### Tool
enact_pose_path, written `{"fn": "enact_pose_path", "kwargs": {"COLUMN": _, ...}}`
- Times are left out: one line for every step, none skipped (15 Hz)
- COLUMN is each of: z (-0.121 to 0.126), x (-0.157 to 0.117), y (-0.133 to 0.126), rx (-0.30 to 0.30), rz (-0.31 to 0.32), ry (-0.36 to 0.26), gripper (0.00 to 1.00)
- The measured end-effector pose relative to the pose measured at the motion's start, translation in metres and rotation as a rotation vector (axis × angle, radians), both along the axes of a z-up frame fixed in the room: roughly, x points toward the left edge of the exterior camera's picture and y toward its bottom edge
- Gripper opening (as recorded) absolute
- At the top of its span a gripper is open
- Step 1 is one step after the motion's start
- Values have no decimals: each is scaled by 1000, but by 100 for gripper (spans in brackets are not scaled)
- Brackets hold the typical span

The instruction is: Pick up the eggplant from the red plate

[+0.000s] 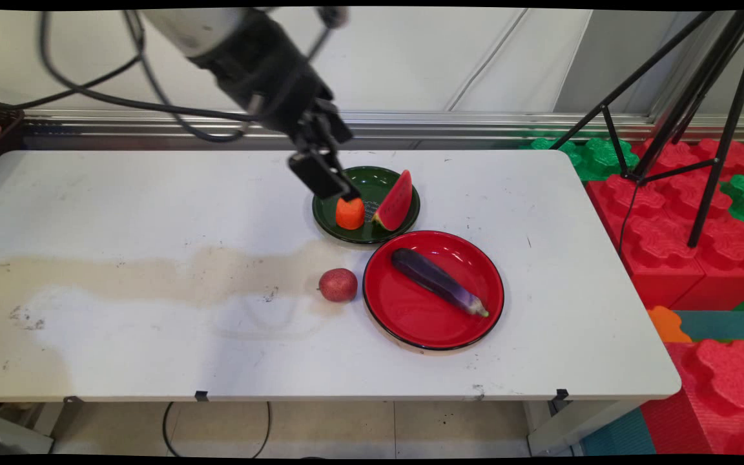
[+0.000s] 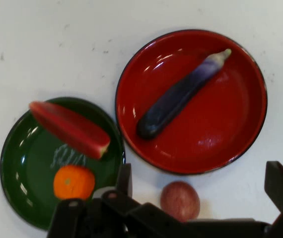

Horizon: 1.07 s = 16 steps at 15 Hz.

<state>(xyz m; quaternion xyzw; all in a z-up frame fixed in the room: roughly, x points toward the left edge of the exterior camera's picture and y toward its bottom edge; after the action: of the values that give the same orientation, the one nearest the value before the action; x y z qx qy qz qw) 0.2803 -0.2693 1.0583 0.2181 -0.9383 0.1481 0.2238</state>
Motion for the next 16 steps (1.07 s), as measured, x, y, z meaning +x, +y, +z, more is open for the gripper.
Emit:
{"fn": "enact_pose_path", "kwargs": {"z": -3, "x": -11, "y": -5, "rx": 7, "rz": -13, "ry": -13, "gripper": 100}}
{"fn": "enact_pose_path", "kwargs": {"z": -6, "x": -17, "y": -9, "rx": 12, "rz": -21, "ry": -22, "gripper": 100}}
{"fn": "enact_pose_path", "kwargs": {"z": -10, "x": -27, "y": -13, "rx": 21, "rz": -32, "ry": -36, "gripper": 100}}
{"fn": "enact_pose_path", "kwargs": {"z": -16, "x": -37, "y": -19, "rx": 29, "rz": -47, "ry": -52, "gripper": 100}}
{"fn": "enact_pose_path", "kwargs": {"z": -23, "x": -47, "y": -24, "rx": 38, "rz": -63, "ry": -67, "gripper": 100}}
{"fn": "enact_pose_path", "kwargs": {"z": -30, "x": -55, "y": -29, "rx": 46, "rz": -79, "ry": -80, "gripper": 100}}
{"fn": "enact_pose_path", "kwargs": {"z": -34, "x": -60, "y": -32, "rx": 50, "rz": -89, "ry": -87, "gripper": 100}}
{"fn": "enact_pose_path", "kwargs": {"z": -41, "x": -67, "y": -37, "rx": 57, "rz": -106, "ry": -100, "gripper": 100}}
{"fn": "enact_pose_path", "kwargs": {"z": -46, "x": -72, "y": -41, "rx": 60, "rz": -115, "ry": -108, "gripper": 100}}
{"fn": "enact_pose_path", "kwargs": {"z": -53, "x": -78, "y": -46, "rx": 66, "rz": -128, "ry": -122, "gripper": 100}}
{"fn": "enact_pose_path", "kwargs": {"z": -62, "x": -85, "y": -53, "rx": 72, "rz": -142, "ry": -138, "gripper": 100}}
{"fn": "enact_pose_path", "kwargs": {"z": -70, "x": -91, "y": -60, "rx": 79, "rz": -154, "ry": -154, "gripper": 100}}
{"fn": "enact_pose_path", "kwargs": {"z": -78, "x": -96, "y": -66, "rx": 85, "rz": -166, "ry": -168, "gripper": 100}}
{"fn": "enact_pose_path", "kwargs": {"z": -83, "x": -99, "y": -70, "rx": 89, "rz": -174, "ry": -176, "gripper": 100}}
{"fn": "enact_pose_path", "kwargs": {"z": -91, "x": -104, "y": -76, "rx": 95, "rz": -185, "ry": -189, "gripper": 100}}
{"fn": "enact_pose_path", "kwargs": {"z": -100, "x": -109, "y": -83, "rx": 102, "rz": -199, "ry": -204, "gripper": 100}}
